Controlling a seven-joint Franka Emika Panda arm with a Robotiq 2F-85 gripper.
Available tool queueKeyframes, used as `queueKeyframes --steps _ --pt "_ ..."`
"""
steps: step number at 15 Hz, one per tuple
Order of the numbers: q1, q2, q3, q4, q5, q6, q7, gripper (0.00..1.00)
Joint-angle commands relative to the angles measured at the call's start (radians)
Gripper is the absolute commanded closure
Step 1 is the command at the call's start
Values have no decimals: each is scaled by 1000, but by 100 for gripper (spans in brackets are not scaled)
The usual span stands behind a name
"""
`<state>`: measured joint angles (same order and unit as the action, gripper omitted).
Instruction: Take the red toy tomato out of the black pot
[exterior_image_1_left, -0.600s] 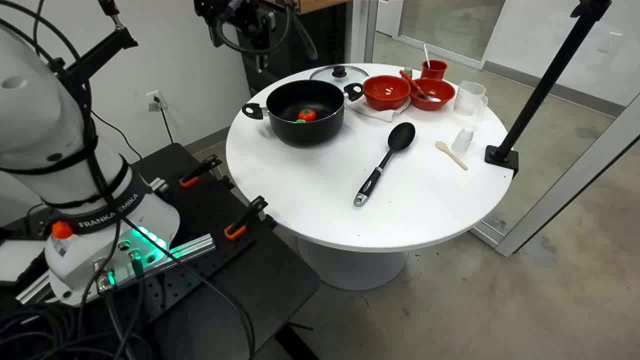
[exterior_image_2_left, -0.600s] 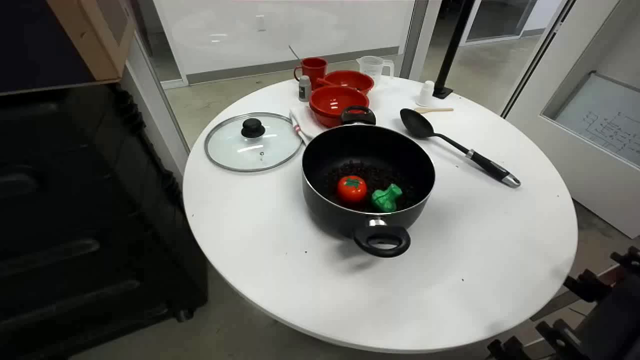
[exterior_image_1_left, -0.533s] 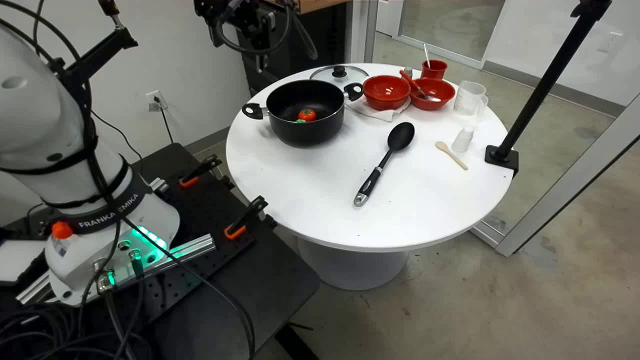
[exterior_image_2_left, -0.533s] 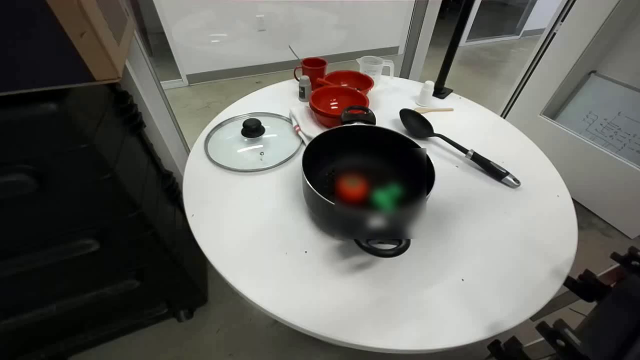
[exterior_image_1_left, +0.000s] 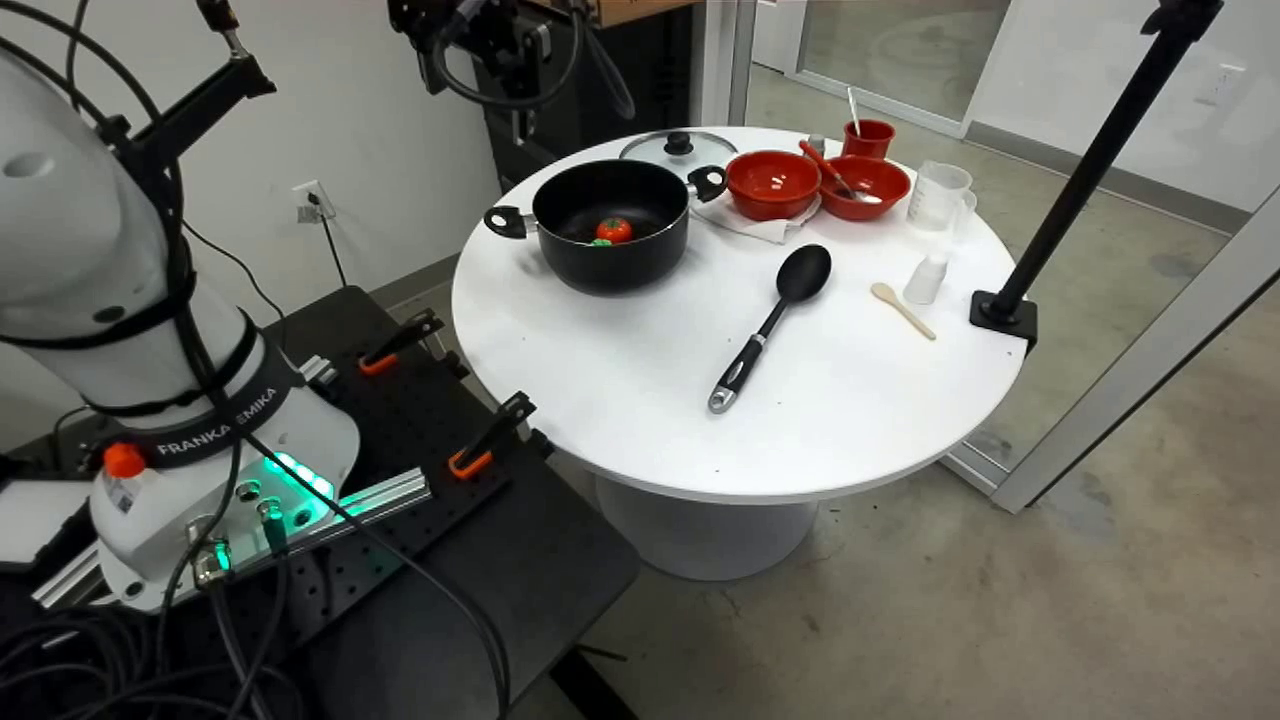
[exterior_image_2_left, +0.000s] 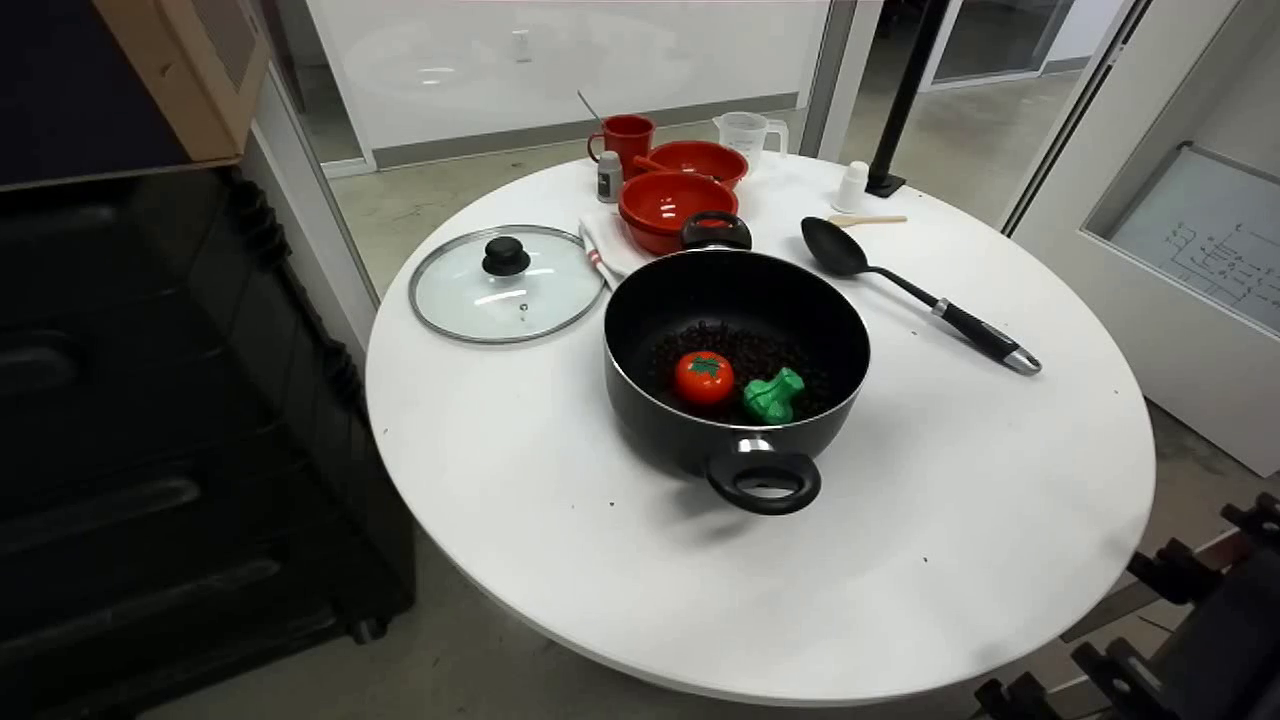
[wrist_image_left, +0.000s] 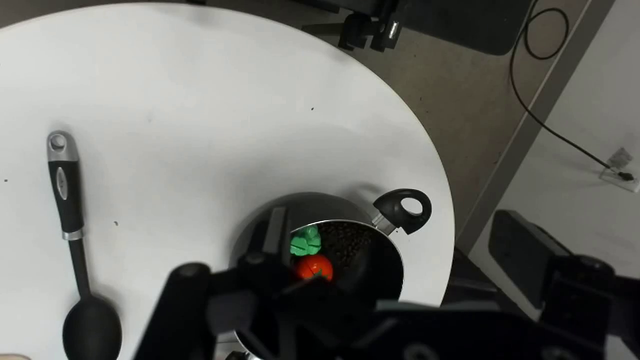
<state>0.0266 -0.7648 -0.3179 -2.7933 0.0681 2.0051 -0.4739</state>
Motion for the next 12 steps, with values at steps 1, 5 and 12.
queueKeyframes --steps 1,5,12 --pt "-15 3 15 1 12 -3 -9 0" --pt "29 105 62 73 8 71 1 0" --pt "45 310 172 93 -28 288 38 0"
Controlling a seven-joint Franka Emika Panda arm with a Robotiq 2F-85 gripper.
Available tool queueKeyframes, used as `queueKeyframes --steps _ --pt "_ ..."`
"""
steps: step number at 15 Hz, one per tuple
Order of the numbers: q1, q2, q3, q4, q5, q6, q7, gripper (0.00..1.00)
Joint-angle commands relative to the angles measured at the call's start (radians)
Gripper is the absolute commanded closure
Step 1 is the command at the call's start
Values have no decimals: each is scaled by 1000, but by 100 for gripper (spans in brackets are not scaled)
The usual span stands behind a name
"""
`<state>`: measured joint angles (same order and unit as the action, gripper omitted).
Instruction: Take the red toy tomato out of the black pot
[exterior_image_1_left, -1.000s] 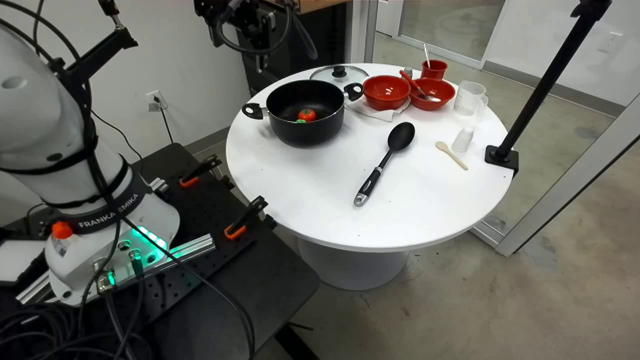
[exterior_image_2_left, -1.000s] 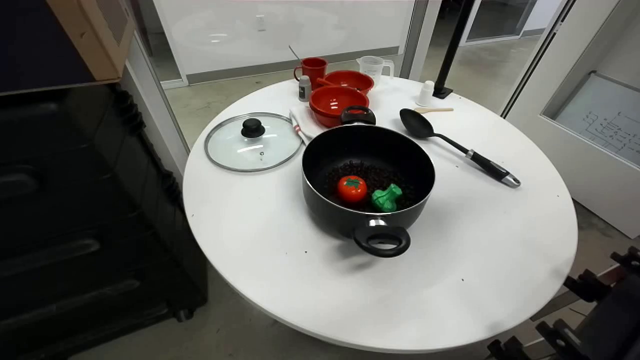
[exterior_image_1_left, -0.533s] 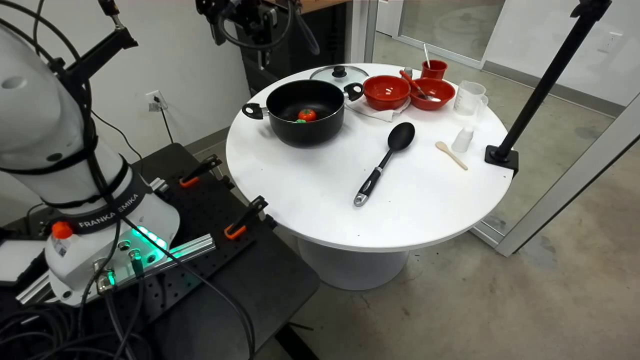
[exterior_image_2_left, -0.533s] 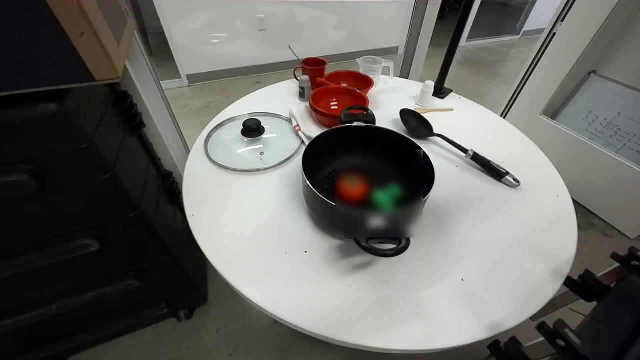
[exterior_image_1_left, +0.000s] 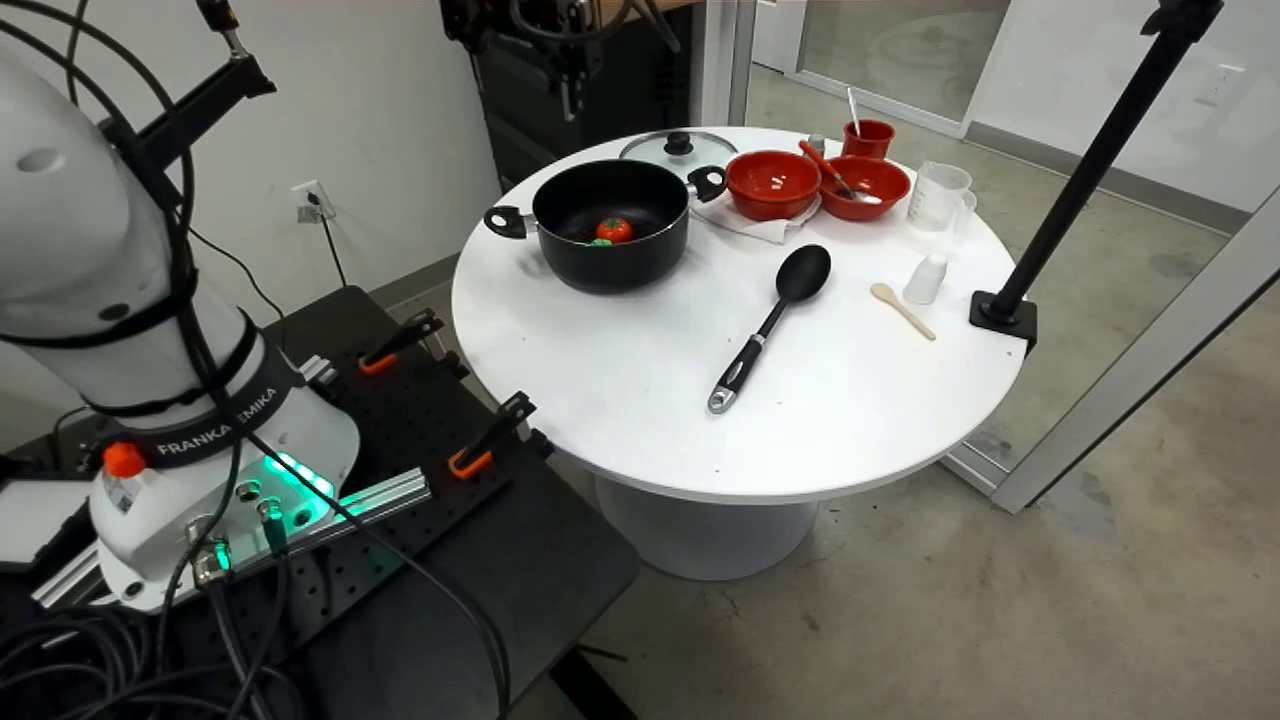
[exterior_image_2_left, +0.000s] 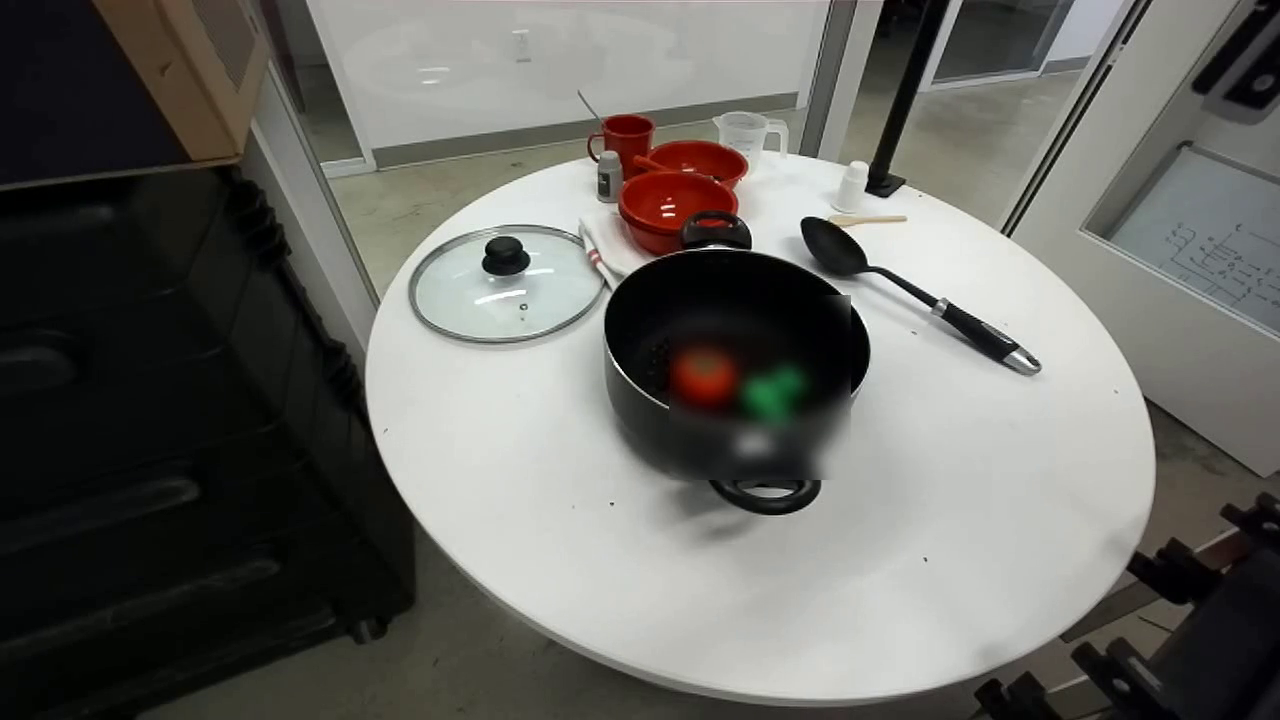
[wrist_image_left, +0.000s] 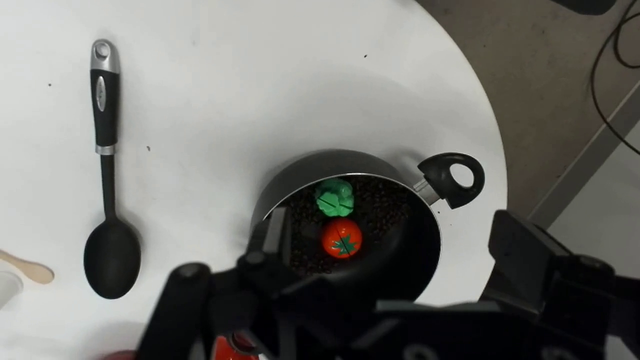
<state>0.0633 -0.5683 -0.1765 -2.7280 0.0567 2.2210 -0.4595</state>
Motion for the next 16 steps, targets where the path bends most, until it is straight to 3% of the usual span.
queueKeyframes --steps 1,9,16 --pt "13 147 36 24 -6 104 19 0" --pt "59 353 90 -4 6 458 4 0" --pt "82 498 208 93 -42 420 66 0"
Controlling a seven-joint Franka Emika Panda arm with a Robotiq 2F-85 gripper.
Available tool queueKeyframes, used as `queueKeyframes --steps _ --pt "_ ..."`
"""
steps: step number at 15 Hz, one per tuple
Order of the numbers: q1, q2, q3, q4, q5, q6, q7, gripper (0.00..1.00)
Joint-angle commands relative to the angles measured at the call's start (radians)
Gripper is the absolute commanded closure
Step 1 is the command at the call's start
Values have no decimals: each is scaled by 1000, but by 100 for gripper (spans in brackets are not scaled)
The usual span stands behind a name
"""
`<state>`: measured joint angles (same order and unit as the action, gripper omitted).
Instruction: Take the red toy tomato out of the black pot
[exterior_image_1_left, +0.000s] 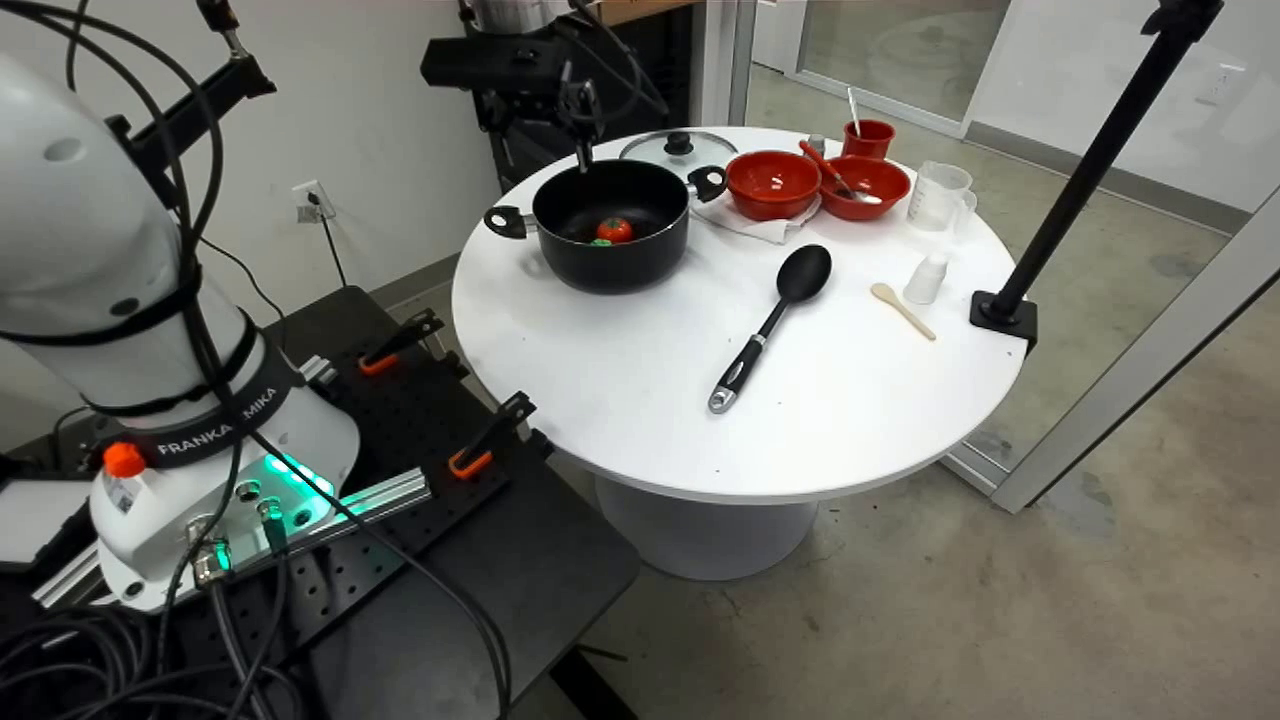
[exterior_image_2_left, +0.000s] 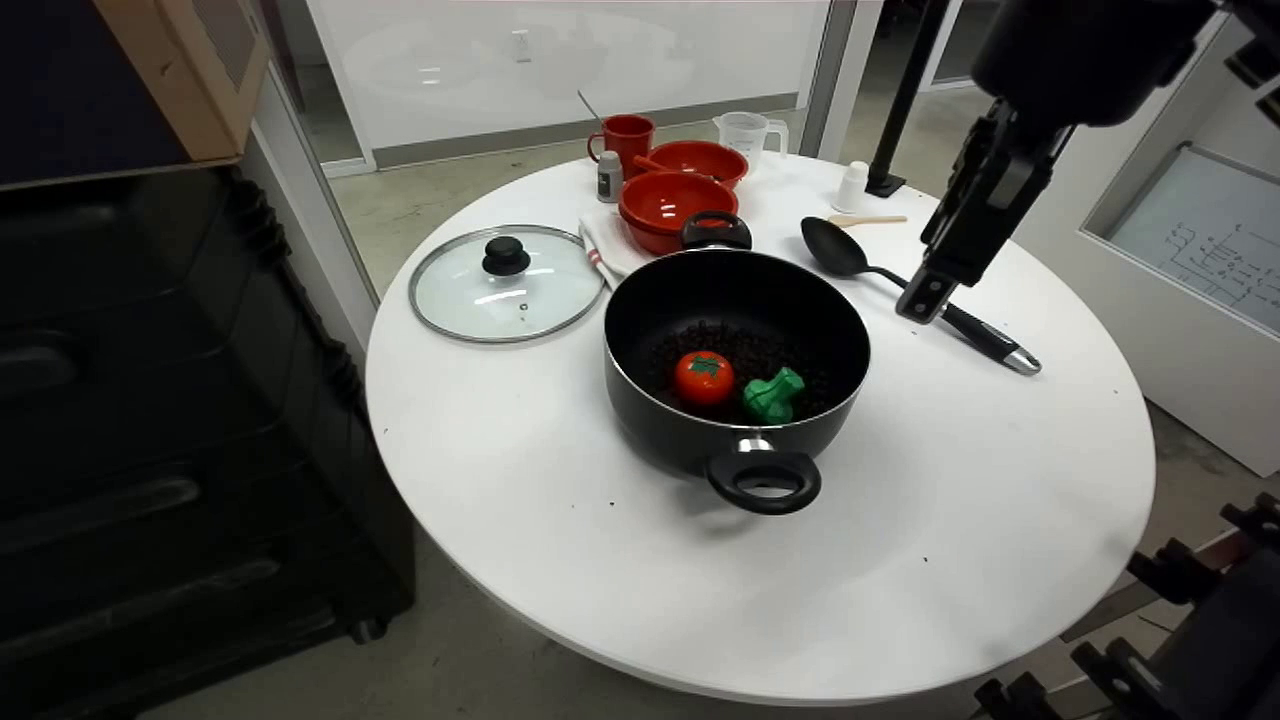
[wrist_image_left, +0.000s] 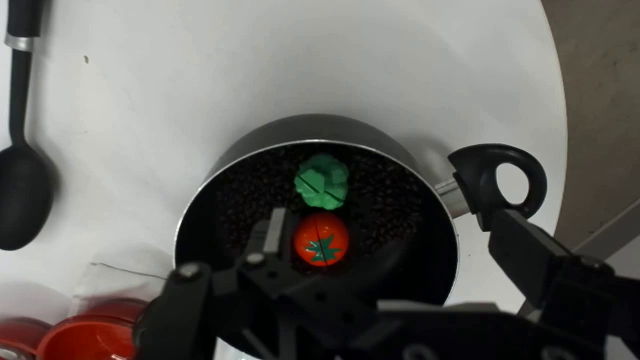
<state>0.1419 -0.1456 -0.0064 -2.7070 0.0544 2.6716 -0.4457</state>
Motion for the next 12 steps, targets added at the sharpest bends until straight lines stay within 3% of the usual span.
queueKeyframes --steps 1,8,12 --pt "-1 99 52 98 -56 -43 75 0" --pt "-27 269 74 315 -151 -174 195 0" --pt "-58 364 65 395 -146 -195 191 0"
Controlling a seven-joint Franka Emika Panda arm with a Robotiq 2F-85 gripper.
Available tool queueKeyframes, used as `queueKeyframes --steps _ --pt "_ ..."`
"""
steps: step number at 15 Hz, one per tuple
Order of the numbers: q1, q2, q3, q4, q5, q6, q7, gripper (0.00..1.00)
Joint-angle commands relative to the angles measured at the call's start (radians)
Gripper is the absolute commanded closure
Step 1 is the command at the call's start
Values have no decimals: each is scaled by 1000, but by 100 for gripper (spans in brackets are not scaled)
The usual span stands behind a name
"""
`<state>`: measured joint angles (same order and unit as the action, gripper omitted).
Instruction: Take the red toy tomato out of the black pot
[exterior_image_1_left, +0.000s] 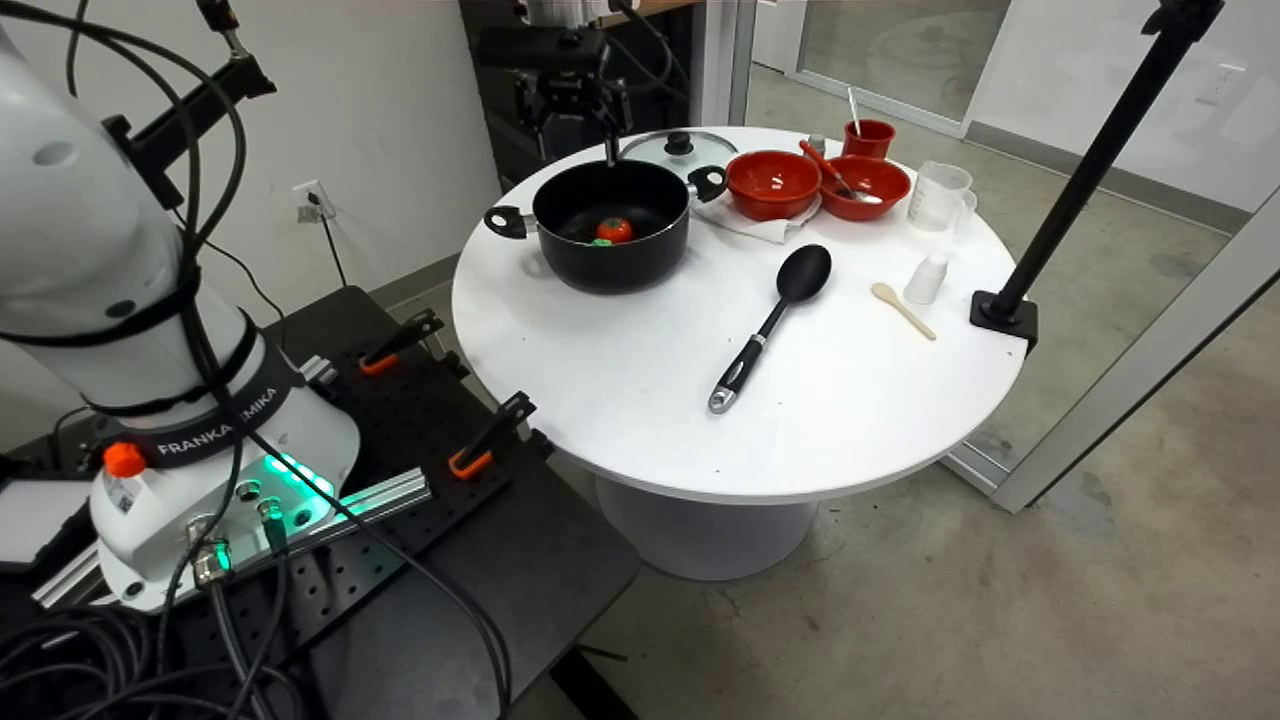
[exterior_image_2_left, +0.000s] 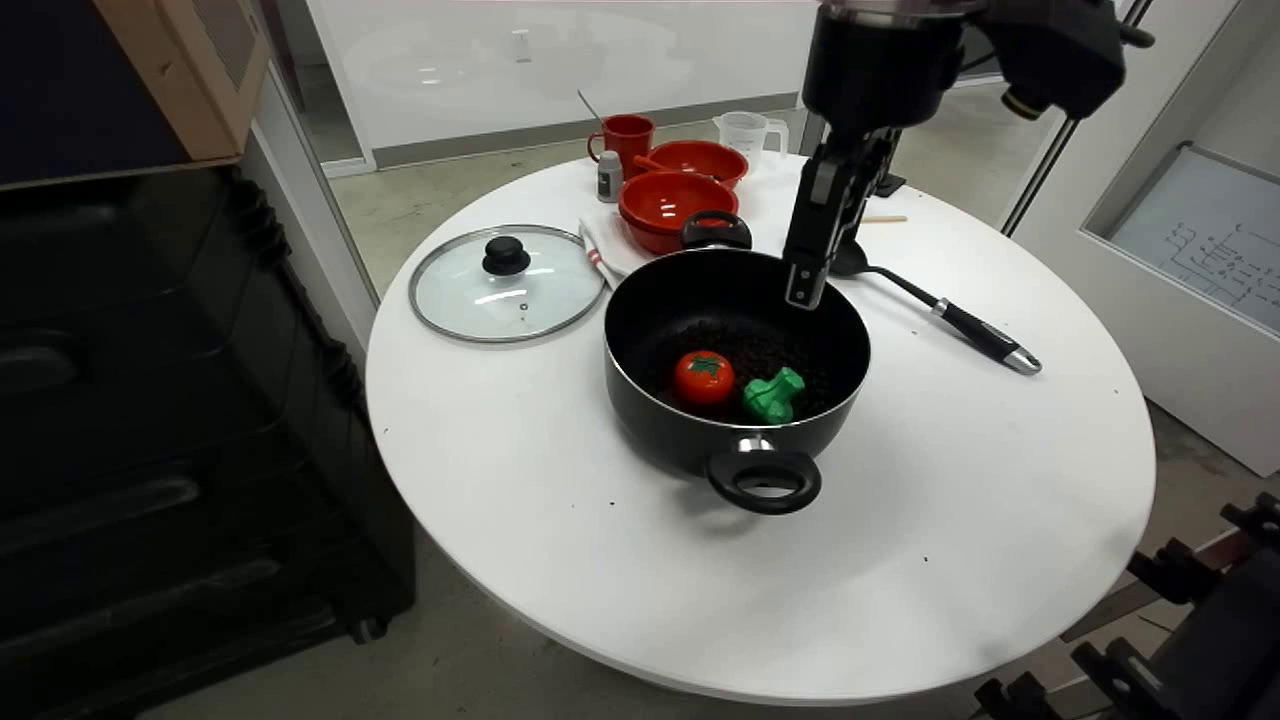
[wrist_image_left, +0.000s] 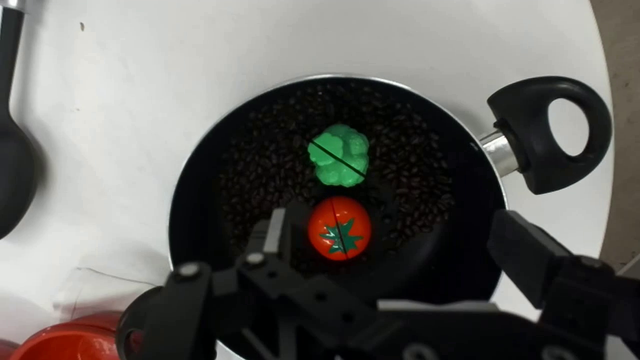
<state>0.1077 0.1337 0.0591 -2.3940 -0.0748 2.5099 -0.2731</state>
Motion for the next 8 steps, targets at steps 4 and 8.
queueKeyframes --steps 4,8 --pt "-54 179 4 153 6 -29 7 0" --pt "-64 190 9 147 -4 -6 6 0"
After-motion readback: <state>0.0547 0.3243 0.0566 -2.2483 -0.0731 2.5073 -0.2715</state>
